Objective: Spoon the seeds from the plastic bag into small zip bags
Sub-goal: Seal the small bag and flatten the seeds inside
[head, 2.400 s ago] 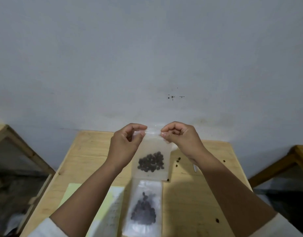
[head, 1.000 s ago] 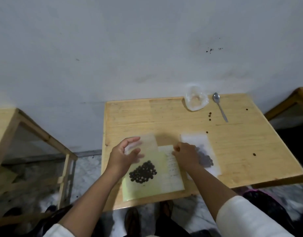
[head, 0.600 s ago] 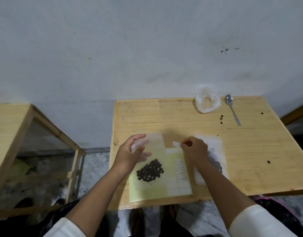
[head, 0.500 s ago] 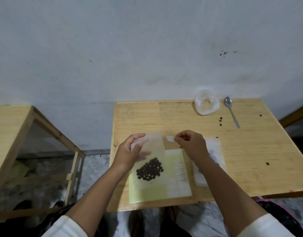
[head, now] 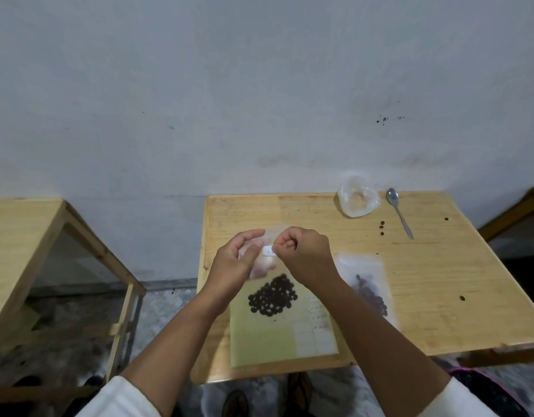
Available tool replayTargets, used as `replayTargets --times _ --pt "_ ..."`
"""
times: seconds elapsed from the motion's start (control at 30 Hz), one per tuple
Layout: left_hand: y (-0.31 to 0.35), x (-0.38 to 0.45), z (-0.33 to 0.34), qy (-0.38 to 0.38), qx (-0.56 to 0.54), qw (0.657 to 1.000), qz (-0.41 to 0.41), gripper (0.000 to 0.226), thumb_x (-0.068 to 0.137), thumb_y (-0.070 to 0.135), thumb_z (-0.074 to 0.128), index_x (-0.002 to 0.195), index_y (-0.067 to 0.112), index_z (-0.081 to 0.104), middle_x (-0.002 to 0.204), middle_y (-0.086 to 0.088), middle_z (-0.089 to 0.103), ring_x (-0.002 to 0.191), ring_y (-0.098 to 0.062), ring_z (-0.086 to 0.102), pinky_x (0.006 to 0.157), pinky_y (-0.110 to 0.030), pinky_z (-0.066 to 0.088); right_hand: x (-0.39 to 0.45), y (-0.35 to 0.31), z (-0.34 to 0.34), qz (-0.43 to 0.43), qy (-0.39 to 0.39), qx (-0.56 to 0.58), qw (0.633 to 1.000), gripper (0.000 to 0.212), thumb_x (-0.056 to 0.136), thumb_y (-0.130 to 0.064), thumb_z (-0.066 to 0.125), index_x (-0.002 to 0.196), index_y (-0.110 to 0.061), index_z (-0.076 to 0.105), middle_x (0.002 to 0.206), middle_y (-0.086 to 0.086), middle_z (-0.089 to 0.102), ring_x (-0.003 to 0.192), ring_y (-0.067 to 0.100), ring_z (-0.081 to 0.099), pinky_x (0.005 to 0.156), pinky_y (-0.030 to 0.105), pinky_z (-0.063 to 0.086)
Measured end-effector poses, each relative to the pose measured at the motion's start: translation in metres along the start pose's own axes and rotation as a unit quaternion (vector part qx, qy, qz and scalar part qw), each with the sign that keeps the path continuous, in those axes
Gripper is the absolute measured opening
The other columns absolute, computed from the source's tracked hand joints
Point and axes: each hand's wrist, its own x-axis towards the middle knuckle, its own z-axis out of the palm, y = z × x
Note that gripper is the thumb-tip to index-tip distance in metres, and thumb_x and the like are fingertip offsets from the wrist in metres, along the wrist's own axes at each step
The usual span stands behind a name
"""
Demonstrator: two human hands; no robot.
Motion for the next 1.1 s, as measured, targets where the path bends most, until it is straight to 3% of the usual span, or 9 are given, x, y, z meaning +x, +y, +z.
replayTargets --times 0.13,0.27,0.37,0.47,0.63,0.73,0.87,1.0,1.1 --pt "0.003 -0.003 -0.002 0.013 0.053 0.998 0.042 0.029 0.089 0.016 0.061 0.110 0.036 0.062 0.107 0.023 0.066 0.092 -0.004 0.066 0.074 -0.021 0.055 -0.005 -0.002 0.007 -0.022 0.020 -0.016 0.999 0.009 0.079 -0.008 0.059 0.073 -0.014 0.063 0.059 -0.010 0.055 0.056 0.002 0.049 0.053 0.007 0.037" --pt "0.002 -0.002 -0.007 0.037 0.059 0.997 0.046 0.029 0.089 0.015 0.061 0.108 0.037 0.062 0.108 0.021 0.066 0.088 0.002 0.063 0.075 -0.022 0.051 -0.014 0.002 0.019 -0.070 0.093 -0.035 0.993 0.020 0.080 -0.008 0.063 0.099 -0.014 0.068 0.081 -0.005 0.054 0.070 0.005 0.048 0.063 0.005 0.033" --pt "0.005 0.000 -0.011 0.049 0.065 0.995 0.057 0.028 0.090 0.018 0.060 0.106 0.040 0.062 0.112 0.022 0.062 0.103 0.003 0.057 0.086 -0.025 0.047 -0.025 0.001 0.029 -0.185 0.153 -0.088 0.967 0.024 0.081 0.000 0.058 0.097 -0.011 0.072 0.071 0.002 0.053 0.064 0.014 0.050 0.059 0.009 0.035" --pt "0.007 0.001 -0.014 0.048 0.068 0.994 0.070 0.029 0.093 0.017 0.055 0.102 0.044 0.061 0.110 0.025 0.063 0.104 -0.006 0.059 0.084 -0.028 0.049 -0.033 0.002 0.038 -0.258 0.167 -0.137 0.942 0.035 0.080 0.004 0.043 0.098 -0.006 0.072 0.063 0.005 0.048 0.059 0.018 0.048 0.054 0.016 0.038" --pt "0.006 0.000 -0.018 0.045 0.079 0.992 0.086 0.028 0.094 0.013 0.052 0.111 0.033 0.061 0.098 0.036 0.064 0.100 0.011 0.057 0.081 -0.016 0.048 -0.031 0.001 0.045 -0.231 0.176 -0.170 0.942 0.043 0.078 0.004 0.035 0.102 0.000 0.070 0.064 0.005 0.048 0.060 0.019 0.046 0.047 0.026 0.045" --pt "0.005 0.002 -0.021 0.052 0.074 0.992 0.091 0.029 0.094 0.014 0.052 0.109 0.037 0.060 0.101 0.028 0.067 0.092 0.003 0.061 0.073 -0.014 0.048 -0.028 0.003 0.045 -0.227 0.182 -0.178 0.940 0.044 0.077 0.002 0.033 0.102 0.002 0.069 0.064 0.006 0.049 0.060 0.021 0.047 0.048 0.023 0.043" --pt "0.003 0.009 -0.021 0.055 0.068 0.993 0.083 0.028 0.094 0.016 0.052 0.109 0.038 0.060 0.101 0.030 0.066 0.064 -0.004 0.060 0.070 -0.018 0.049 -0.023 0.006 0.044 -0.209 0.185 -0.170 0.945 0.038 0.077 0.005 0.043 0.102 -0.002 0.070 0.066 0.004 0.049 0.064 0.019 0.048 0.053 0.021 0.042" --pt "0.003 0.024 -0.016 0.054 0.025 0.997 0.058 0.027 0.095 0.015 0.051 0.113 0.033 0.060 0.100 0.030 0.065 0.093 -0.007 0.065 0.077 -0.029 0.057 -0.014 0.026 0.039 -0.184 0.187 -0.072 0.962 0.026 0.084 -0.011 0.056 0.106 -0.017 0.068 0.085 -0.001 0.044 0.076 0.012 0.043 0.069 0.006 0.035" --pt "0.001 0.042 -0.011 0.043 -0.016 0.998 0.034 0.027 0.096 0.015 0.050 0.117 0.029 0.058 0.114 0.016 0.060 0.082 -0.017 0.072 0.077 -0.033 0.057 -0.006 0.043 0.034 -0.142 0.152 -0.006 0.978 0.028 0.084 -0.027 0.060 0.111 -0.027 0.068 0.095 -0.003 0.051 0.084 0.001 0.048 0.076 0.002 0.035"
